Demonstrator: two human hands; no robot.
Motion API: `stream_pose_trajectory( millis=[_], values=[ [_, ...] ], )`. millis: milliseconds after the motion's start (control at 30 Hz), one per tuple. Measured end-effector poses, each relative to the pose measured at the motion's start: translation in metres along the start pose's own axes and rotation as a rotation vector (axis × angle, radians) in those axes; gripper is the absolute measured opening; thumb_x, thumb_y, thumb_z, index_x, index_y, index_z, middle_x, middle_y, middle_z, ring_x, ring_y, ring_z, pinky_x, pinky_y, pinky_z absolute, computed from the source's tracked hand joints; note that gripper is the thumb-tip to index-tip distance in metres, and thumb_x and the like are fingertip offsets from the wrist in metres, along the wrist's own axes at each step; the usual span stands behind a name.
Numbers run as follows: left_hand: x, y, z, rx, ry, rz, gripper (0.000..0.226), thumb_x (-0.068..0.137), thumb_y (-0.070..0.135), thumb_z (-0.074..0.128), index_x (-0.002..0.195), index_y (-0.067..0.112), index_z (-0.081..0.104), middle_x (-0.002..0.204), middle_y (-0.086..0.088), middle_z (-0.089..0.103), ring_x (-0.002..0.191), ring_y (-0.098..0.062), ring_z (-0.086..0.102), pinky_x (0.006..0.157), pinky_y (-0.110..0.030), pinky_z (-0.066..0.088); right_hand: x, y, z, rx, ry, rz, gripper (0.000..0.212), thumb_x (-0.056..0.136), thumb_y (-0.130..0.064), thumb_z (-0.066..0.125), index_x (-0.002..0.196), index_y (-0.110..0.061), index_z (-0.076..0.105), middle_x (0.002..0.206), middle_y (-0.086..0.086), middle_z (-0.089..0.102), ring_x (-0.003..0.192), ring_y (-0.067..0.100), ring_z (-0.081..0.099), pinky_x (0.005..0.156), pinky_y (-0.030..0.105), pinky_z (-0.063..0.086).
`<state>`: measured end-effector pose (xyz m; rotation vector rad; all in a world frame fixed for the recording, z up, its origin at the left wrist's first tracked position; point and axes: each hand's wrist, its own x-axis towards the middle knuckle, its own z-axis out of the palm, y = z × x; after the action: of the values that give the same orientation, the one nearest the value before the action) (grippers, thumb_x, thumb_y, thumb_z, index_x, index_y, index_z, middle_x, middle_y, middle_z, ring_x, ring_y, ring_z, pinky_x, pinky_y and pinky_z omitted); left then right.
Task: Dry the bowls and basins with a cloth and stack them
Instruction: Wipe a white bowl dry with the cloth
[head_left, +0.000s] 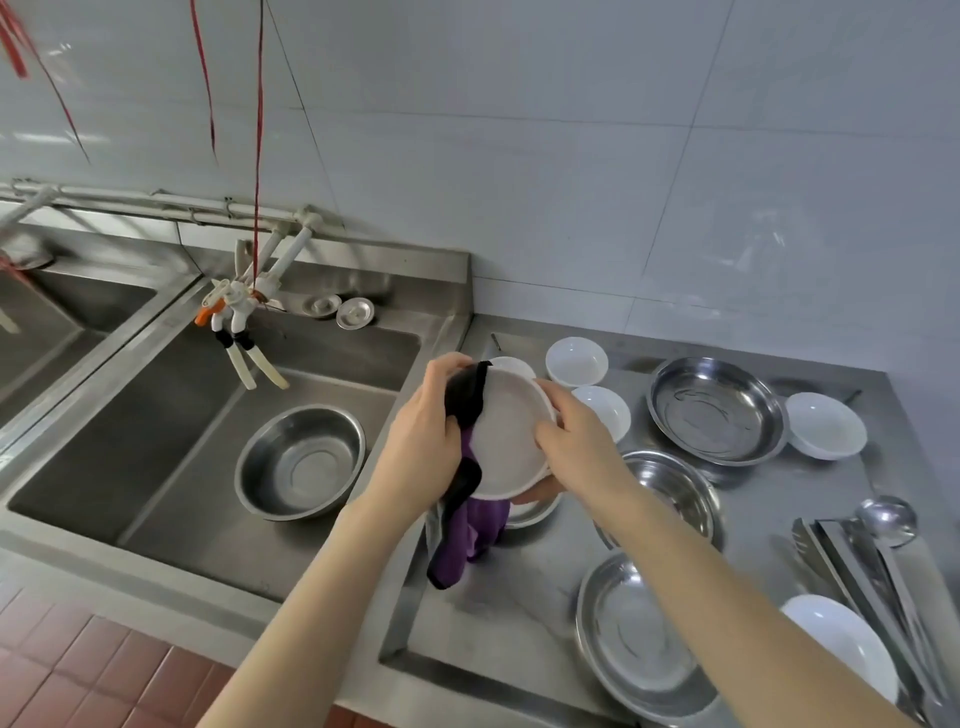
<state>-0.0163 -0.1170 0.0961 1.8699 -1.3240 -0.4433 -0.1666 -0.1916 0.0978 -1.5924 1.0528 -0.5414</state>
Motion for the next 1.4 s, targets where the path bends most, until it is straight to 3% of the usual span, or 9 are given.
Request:
stream_pose_trajectory(
  millis=[167,233,400,567,700,867,1000,1233,1400],
  values=[
    [-0.021,0.031,0.015,-0.237,0.28,-0.078,0.049,0.086,-0.003,0.046,0.104,0.041,0.035,0.095,0.003,0.056,0.079,-0.014,0.056,0.063,-0.024,0.045,-0.007,-0.013,0.021,0.442,0.191,0.005,0.052,0.079,-0.009,0.041,0.105,-0.051,0.058,0.108,0.002,0.064,0.102,0.026,0.063,0.082,0.055,0.058],
    [-0.015,0.032,0.014,-0.189,0.298,-0.077,0.04,0.086,0.0,0.05,0.098,0.038,0.047,0.099,0.005,0.058,0.088,-0.001,0.054,0.071,-0.011,0.04,-0.01,-0.019,0.023,0.458,0.211,-0.043,0.054,0.076,-0.011,0.042,0.103,-0.056,0.057,0.104,0.0,0.065,0.096,0.024,0.063,0.086,0.058,0.056],
    [0.011,0.029,-0.008,0.011,0.26,0.001,0.031,0.085,-0.003,0.053,0.093,0.025,0.064,0.096,0.007,0.059,0.085,0.0,0.054,0.072,-0.001,0.035,-0.003,-0.032,-0.007,0.274,0.074,-0.078,0.058,0.089,0.0,0.043,0.117,-0.049,0.055,0.107,0.001,0.064,0.1,0.027,0.065,0.071,0.051,0.061],
    [0.035,0.026,-0.026,0.23,0.006,0.244,0.029,0.085,-0.001,0.053,0.095,0.022,0.068,0.1,0.002,0.06,0.088,-0.019,0.058,0.081,-0.03,0.047,-0.002,-0.059,-0.043,0.074,-0.19,0.056,0.05,0.09,0.003,0.041,0.126,-0.03,0.056,0.106,0.009,0.063,0.078,0.032,0.072,0.059,0.047,0.062],
    [0.034,0.043,-0.016,0.033,0.199,0.105,0.032,0.086,-0.004,0.049,0.096,0.021,0.067,0.099,0.003,0.062,0.089,-0.011,0.056,0.075,-0.005,0.037,-0.002,-0.059,-0.032,0.275,0.011,-0.027,0.055,0.09,0.003,0.041,0.124,-0.038,0.055,0.11,0.012,0.061,0.094,0.034,0.067,0.059,0.05,0.062],
    [0.012,0.066,0.015,-0.219,0.355,-0.163,0.033,0.088,-0.004,0.045,0.097,0.026,0.055,0.101,0.009,0.049,0.084,0.001,0.049,0.068,0.0,0.034,-0.005,-0.043,0.006,0.447,0.273,-0.138,0.061,0.087,-0.002,0.044,0.129,-0.046,0.051,0.11,-0.011,0.067,0.1,0.019,0.066,0.085,0.052,0.058],
    [0.024,0.056,0.003,-0.145,0.338,-0.074,0.034,0.084,-0.004,0.053,0.093,0.028,0.062,0.103,0.006,0.052,0.09,0.005,0.051,0.075,0.002,0.033,-0.003,-0.044,-0.005,0.373,0.183,-0.1,0.062,0.084,-0.003,0.045,0.127,-0.046,0.051,0.097,-0.007,0.067,0.09,0.036,0.065,0.075,0.059,0.058],
    [0.047,0.045,-0.03,0.142,0.035,0.289,0.035,0.077,-0.006,0.059,0.089,0.025,0.071,0.092,0.011,0.053,0.083,-0.006,0.052,0.077,-0.009,0.037,0.006,-0.089,-0.069,-0.034,-0.262,0.064,0.053,0.087,0.009,0.042,0.121,-0.029,0.058,0.102,0.011,0.064,0.077,0.034,0.072,0.055,0.04,0.06],
    [0.052,0.052,-0.028,0.028,0.227,0.073,0.036,0.08,-0.005,0.054,0.094,0.024,0.07,0.099,0.005,0.059,0.086,0.0,0.053,0.075,-0.004,0.034,0.007,-0.088,-0.062,0.106,0.022,-0.072,0.05,0.091,-0.026,0.067,0.137,-0.036,0.05,0.098,0.006,0.067,0.067,0.019,0.071,0.061,0.034,0.061]
  ],
)
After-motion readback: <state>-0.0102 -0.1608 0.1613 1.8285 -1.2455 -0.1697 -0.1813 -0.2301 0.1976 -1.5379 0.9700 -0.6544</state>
